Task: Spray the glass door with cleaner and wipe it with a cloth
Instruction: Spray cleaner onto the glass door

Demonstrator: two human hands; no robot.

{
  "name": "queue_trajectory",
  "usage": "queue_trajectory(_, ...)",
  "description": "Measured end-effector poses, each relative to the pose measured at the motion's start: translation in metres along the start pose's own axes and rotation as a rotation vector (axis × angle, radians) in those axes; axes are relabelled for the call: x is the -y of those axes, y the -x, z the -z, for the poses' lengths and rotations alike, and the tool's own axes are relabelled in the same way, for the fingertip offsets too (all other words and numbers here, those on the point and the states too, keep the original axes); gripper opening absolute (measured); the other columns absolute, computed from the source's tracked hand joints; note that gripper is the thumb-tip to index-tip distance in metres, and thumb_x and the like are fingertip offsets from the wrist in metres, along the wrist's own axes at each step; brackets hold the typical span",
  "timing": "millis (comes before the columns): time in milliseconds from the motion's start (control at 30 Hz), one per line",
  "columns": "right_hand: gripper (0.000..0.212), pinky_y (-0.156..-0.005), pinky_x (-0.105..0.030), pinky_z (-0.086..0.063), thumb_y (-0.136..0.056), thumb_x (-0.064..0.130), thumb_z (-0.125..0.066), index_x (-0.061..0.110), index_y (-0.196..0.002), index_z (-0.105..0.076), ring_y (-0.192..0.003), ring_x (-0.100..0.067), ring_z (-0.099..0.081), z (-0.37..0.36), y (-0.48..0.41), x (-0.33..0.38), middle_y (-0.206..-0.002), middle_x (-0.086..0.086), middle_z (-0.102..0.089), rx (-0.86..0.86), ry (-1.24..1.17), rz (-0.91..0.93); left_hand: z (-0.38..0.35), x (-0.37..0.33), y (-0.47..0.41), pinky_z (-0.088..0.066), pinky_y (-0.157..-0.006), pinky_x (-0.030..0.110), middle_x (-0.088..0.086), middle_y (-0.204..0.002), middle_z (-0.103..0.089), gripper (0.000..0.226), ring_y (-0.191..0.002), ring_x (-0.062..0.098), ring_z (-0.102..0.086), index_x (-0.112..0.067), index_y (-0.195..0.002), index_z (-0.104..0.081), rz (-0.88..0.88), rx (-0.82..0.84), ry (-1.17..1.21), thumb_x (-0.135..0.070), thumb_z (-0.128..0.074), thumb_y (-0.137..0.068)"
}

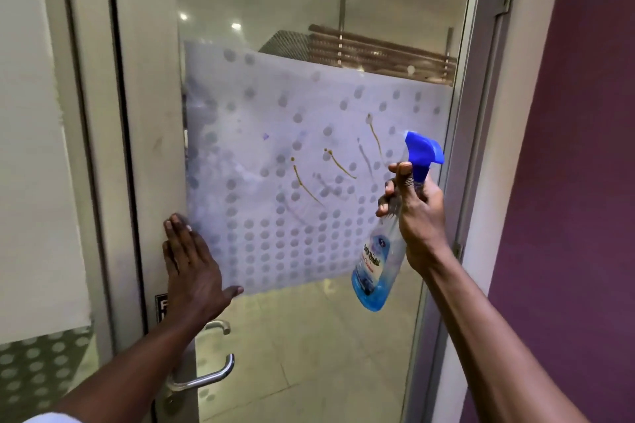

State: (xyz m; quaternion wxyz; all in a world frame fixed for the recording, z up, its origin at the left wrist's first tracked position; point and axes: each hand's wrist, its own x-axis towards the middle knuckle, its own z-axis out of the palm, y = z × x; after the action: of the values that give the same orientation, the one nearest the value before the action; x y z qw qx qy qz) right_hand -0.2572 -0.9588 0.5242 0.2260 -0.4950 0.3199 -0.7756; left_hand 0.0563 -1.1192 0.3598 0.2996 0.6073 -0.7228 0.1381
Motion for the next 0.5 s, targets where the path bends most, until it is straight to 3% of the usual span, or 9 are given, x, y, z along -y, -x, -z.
queue_trajectory(167, 0.098, -0.057, -0.029, -0.055, -0.063, 0.092, -0.080, 0.018, -0.126, -0.070, -0.062, -0.019, -0.056, 0.014, -0.011, 0.002, -0.077, 0.001, -0.060, -0.060, -0.048, 0.029, -0.003, 0.003, -0.001, -0.019, -0.128, 0.076, 0.043, -0.172, 0.020, 0.179, -0.163, 0.061, 0.016, 0.023, -0.161, 0.003, -0.003, 0.015, -0.004, -0.059, -0.106, -0.044)
queue_trajectory(333, 0.095, -0.056, -0.028, -0.056, -0.063, 0.091, -0.081, 0.018, -0.123, -0.069, -0.063, -0.019, -0.056, 0.031, -0.025, 0.012, -0.075, 0.002, -0.061, -0.097, -0.060, 0.059, -0.004, 0.005, -0.001, -0.019, -0.128, 0.075, 0.042, -0.172, 0.020, 0.175, -0.163, 0.060, 0.015, 0.023, -0.161, 0.001, -0.021, 0.000, 0.000, -0.047, -0.109, -0.044)
queue_trajectory(433, 0.091, -0.055, -0.028, -0.054, -0.063, 0.088, -0.084, 0.016, -0.115, -0.068, -0.064, -0.018, -0.053, 0.039, -0.035, 0.017, -0.075, 0.002, -0.057, -0.120, -0.052, 0.062, -0.007, 0.004, -0.001, -0.009, -0.130, 0.071, 0.043, -0.172, 0.020, 0.175, -0.163, 0.060, 0.015, 0.024, -0.161, 0.000, -0.031, 0.015, 0.002, -0.047, -0.109, -0.044)
queue_trajectory(500, 0.080, -0.056, -0.030, -0.052, -0.077, 0.077, -0.080, 0.011, -0.120, -0.066, -0.065, -0.017, -0.052, 0.043, -0.040, 0.017, -0.076, 0.001, -0.054, -0.152, -0.031, 0.064, -0.006, 0.006, -0.001, 0.009, -0.133, 0.062, 0.042, -0.172, 0.021, 0.176, -0.163, 0.060, 0.016, 0.023, -0.161, 0.001, -0.029, 0.025, 0.008, -0.047, -0.109, -0.043)
